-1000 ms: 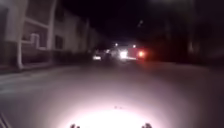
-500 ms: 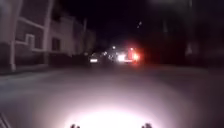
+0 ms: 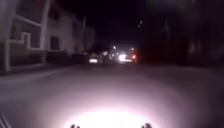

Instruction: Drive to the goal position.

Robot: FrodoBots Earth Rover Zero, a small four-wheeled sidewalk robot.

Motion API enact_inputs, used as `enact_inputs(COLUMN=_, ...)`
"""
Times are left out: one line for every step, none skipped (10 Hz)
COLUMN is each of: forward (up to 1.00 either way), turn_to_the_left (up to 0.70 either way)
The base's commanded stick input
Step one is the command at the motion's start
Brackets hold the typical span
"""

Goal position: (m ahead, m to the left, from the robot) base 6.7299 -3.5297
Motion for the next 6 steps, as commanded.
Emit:
enact_inputs(forward=0.7, turn_to_the_left=0.0)
enact_inputs(forward=0.7, turn_to_the_left=0.0)
enact_inputs(forward=0.7, turn_to_the_left=0.0)
enact_inputs(forward=0.7, turn_to_the_left=0.0)
enact_inputs(forward=0.7, turn_to_the_left=0.0)
enact_inputs(forward=0.7, turn_to_the_left=0.0)
